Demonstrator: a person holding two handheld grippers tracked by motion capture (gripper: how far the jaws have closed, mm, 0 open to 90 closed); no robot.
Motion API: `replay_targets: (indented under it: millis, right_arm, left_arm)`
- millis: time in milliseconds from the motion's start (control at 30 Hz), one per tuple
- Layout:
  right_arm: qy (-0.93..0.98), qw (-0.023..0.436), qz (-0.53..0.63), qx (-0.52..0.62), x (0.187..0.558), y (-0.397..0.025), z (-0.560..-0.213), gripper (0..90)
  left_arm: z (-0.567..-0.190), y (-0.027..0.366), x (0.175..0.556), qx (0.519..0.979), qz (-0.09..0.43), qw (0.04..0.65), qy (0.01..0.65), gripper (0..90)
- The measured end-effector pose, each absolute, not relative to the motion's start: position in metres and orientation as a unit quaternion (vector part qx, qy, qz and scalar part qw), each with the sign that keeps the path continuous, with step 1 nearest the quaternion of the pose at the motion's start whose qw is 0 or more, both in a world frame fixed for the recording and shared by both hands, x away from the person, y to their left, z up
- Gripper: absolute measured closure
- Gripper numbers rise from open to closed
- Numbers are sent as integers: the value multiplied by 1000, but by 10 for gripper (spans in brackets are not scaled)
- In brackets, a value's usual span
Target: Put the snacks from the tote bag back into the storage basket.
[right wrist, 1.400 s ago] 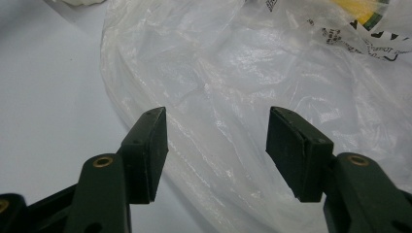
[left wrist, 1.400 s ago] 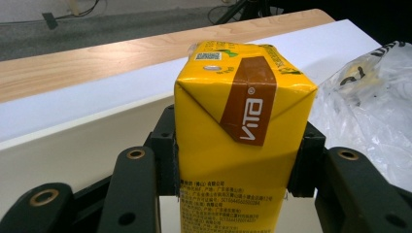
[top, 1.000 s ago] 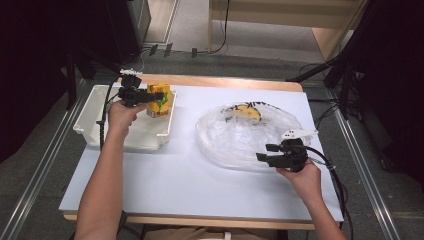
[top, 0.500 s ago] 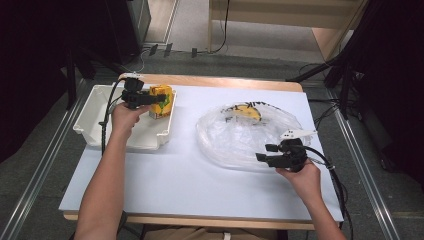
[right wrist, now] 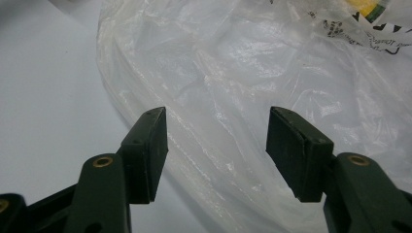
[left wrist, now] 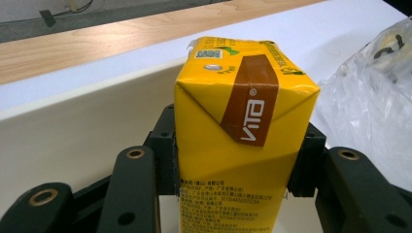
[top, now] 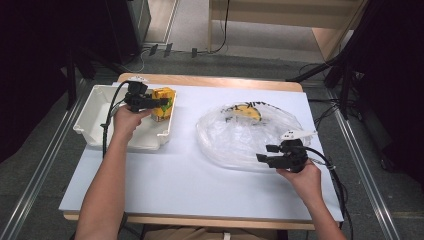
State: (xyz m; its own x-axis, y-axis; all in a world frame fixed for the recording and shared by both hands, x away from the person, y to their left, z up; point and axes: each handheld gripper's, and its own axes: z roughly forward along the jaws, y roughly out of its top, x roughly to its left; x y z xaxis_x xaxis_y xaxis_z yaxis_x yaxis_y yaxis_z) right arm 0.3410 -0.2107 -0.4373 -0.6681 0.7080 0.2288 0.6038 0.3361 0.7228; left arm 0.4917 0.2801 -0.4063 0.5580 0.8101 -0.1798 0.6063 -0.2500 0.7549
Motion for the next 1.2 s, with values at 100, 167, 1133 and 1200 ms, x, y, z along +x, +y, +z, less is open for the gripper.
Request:
replay_targets:
  millis: [100, 167, 1133, 1200]
  right_arm:
    - [814, 63, 414, 403, 341, -211, -436, 416]
    - [814, 63, 414, 403, 341, -211, -436, 416]
    - [817, 67, 416, 394, 340, -211, -436, 413]
    - [816, 64, 418, 393, 340, -211, -436, 412]
  left_arm:
    - [-407, 282, 489, 780, 123, 412, 455, 520]
    - [-408, 283, 487, 783, 123, 408, 453, 519]
    - [-419, 289, 463, 801, 105, 387, 445, 430]
    - [-419, 289, 462, 799, 101, 386, 450, 416]
